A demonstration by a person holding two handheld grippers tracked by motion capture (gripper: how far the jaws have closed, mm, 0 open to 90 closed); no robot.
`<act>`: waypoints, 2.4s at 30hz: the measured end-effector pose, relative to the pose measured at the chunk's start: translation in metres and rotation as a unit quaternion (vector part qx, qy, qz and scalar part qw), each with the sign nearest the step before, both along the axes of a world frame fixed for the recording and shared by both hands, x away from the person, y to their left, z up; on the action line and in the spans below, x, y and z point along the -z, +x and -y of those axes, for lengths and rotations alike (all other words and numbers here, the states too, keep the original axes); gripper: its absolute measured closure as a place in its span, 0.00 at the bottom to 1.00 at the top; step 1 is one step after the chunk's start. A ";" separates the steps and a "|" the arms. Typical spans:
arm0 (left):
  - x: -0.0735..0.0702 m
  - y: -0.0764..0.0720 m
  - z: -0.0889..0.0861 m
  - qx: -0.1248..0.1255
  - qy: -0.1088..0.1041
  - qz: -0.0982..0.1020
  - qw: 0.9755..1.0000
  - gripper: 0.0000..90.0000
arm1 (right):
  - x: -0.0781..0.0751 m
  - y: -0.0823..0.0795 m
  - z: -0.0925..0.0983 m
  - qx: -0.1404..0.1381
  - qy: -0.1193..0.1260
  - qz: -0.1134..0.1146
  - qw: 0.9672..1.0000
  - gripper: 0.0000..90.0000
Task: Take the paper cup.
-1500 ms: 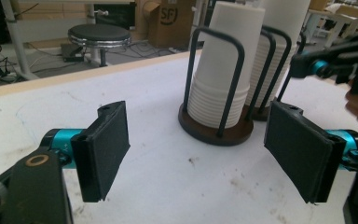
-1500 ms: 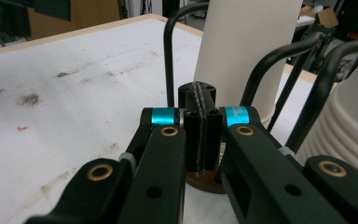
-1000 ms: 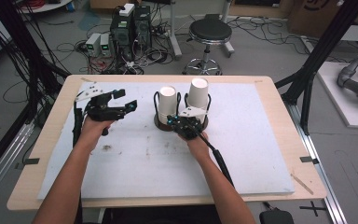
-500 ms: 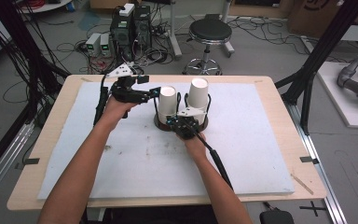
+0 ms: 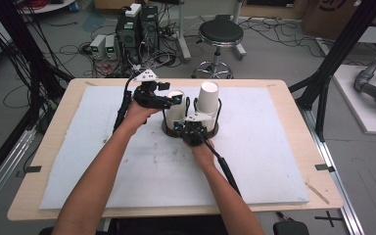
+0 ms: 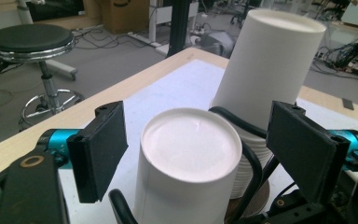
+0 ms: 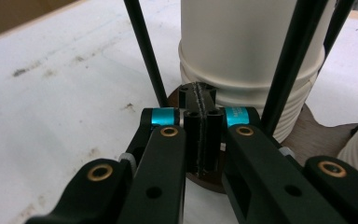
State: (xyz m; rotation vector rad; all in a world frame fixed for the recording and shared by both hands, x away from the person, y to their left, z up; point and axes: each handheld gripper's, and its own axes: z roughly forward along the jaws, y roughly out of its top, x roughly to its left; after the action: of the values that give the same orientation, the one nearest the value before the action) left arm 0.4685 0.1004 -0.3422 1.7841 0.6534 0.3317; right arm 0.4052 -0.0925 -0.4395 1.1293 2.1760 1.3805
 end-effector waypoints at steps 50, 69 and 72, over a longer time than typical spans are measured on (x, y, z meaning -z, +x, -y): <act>-0.068 -0.036 -0.034 -0.003 -0.042 0.052 0.998 0.38 | -0.023 -0.015 0.019 -0.070 -0.005 0.012 0.997 0.86; -0.017 -0.093 -0.054 0.052 -0.046 0.054 0.996 0.38 | -0.035 -0.043 0.120 -0.148 -0.003 0.037 0.988 0.27; -0.003 -0.096 -0.057 0.056 -0.040 0.052 0.996 0.38 | -0.036 -0.046 0.135 -0.140 0.002 0.056 0.989 0.24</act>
State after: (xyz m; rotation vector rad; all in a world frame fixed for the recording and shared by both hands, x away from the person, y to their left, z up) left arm 0.3721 0.1577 -0.3388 1.7069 0.4857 0.3157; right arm 0.3593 -0.2273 -0.4033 0.7472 2.3153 1.5213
